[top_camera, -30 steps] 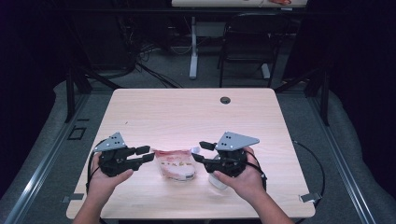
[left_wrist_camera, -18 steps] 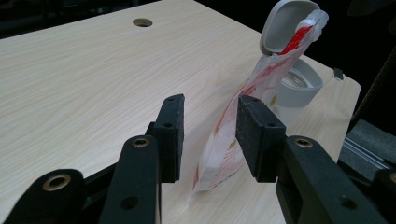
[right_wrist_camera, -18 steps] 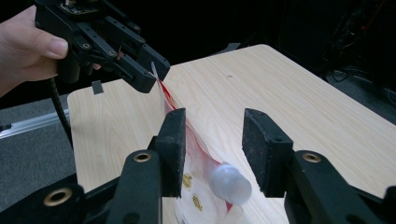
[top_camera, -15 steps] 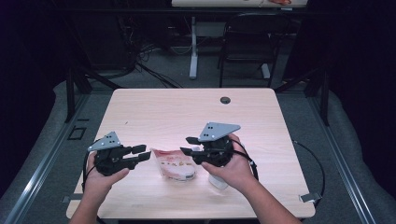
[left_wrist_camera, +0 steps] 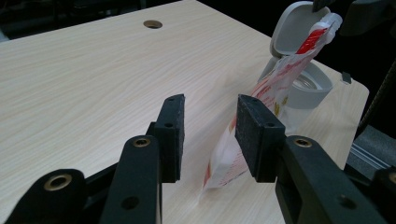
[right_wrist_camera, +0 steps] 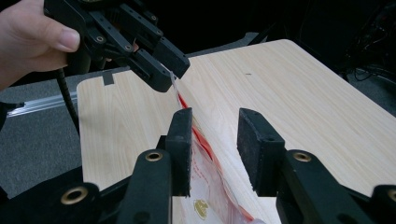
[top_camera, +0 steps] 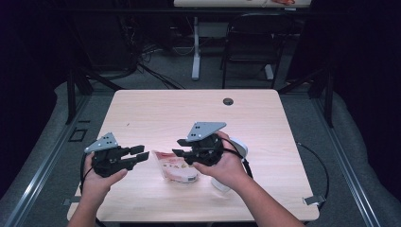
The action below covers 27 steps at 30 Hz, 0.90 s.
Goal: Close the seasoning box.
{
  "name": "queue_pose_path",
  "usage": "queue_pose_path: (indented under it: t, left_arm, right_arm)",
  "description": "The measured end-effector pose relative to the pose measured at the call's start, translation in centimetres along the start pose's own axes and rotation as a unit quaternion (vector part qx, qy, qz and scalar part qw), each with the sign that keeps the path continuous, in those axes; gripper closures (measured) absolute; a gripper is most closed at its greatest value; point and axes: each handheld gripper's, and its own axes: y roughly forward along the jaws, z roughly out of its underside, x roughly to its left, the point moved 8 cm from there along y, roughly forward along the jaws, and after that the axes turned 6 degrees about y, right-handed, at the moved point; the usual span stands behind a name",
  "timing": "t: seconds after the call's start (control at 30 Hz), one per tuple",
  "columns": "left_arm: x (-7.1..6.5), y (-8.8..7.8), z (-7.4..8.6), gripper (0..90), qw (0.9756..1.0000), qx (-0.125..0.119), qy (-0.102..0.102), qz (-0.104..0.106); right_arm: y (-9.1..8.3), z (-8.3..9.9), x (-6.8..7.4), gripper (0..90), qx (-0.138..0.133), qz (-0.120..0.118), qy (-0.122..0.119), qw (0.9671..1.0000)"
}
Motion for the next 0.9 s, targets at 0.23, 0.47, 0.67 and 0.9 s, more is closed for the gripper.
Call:
queue_pose_path:
  t: [0.23, 0.47, 0.67, 0.9]
  left_arm:
    - [0.6, -0.3, 0.3, 63.2, 0.9999, 0.0, -0.006, -0.009]
    - [1.0, -0.5, 0.3, 62.9, 0.9998, -0.005, -0.01, -0.014]
    - [1.2, -0.7, 0.3, 62.7, 0.9998, -0.005, -0.011, -0.015]
    - [1.4, -0.8, 0.4, 62.5, 0.9997, -0.006, -0.016, -0.017]
  right_arm:
    - [1.3, -0.4, 0.3, 67.5, 0.019, 0.0, -0.013, 0.9997]
    - [2.3, -0.5, 0.6, 67.8, 0.035, -0.003, -0.024, 0.9991]
    - [3.0, -0.4, 0.7, 68.1, 0.044, -0.008, -0.023, 0.9987]
    - [4.2, -0.3, 1.0, 68.3, 0.063, -0.012, -0.029, 0.9975]
